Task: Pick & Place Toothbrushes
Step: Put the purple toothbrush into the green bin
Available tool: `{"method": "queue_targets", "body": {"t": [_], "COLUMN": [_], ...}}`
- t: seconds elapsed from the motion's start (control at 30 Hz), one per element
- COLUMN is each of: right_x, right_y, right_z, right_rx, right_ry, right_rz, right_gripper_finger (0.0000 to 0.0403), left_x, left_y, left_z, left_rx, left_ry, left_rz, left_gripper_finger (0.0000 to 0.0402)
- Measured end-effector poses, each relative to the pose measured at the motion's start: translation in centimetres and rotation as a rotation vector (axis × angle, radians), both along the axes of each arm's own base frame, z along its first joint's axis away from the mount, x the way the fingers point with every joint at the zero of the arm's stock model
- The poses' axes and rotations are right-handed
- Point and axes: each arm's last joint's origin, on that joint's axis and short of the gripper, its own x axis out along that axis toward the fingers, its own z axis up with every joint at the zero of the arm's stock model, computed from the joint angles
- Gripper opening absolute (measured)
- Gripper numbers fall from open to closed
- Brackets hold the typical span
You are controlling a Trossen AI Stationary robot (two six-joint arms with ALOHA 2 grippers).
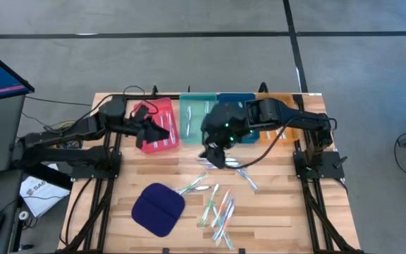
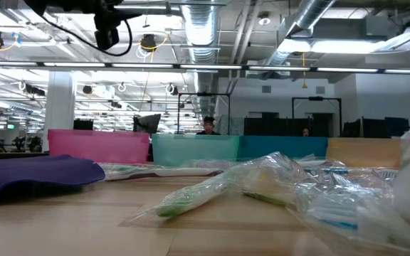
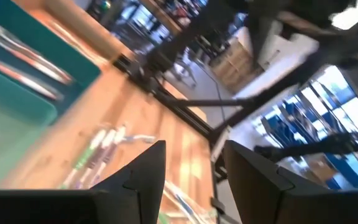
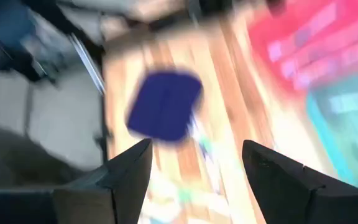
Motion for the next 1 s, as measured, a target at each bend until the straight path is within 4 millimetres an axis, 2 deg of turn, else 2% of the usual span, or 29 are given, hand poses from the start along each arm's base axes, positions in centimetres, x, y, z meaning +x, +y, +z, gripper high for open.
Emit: {"method": "queue_targets", "body": {"t": [0.13,0.27,0.37,0.53,0.8,0.93,1.0], "right_x": [-1.2,-1.1,-0.3,1.9,6.5,7.6,8.3], "right_y": [1.0,2.8,4.1,5.4,6.9,7.9,8.5], "right_z": [-1.4,-2.3,-2.1,-4.4,-12.2,-16.2,-17.8], "right_rx": [-0.054,-0.102,-0.129,-0.184,-0.151,-0.194,-0.194], "right_ry": [0.186,0.224,0.137,0.147,0.366,0.492,0.498], "right_rz": [0.071,0.181,0.250,0.335,0.286,0.370,0.424], "right_gripper_finger": [0.0244,0.0244,0.0244,0.0244,0.0244,0.0244,0.0244], "left_x": [0.3,0.5,0.6,0.8,1.1,1.2,1.2], "left_y": [-0.9,-1.7,-2.5,-3.8,-5.1,-5.7,-6.1], "left_z": [-0.1,-0.1,-0.2,-0.2,-0.5,-0.6,-0.6], "left_rx": [0.003,0.003,0.002,0.000,0.010,-0.013,-0.013], "left_ry": [0.004,0.006,0.008,0.013,0.035,0.045,0.043], "left_rz": [-0.051,-0.098,-0.141,-0.212,-0.214,-0.243,-0.266], "left_gripper_finger": [0.0158,0.0158,0.0158,0.0158,0.0158,0.0158,0.0158]}}
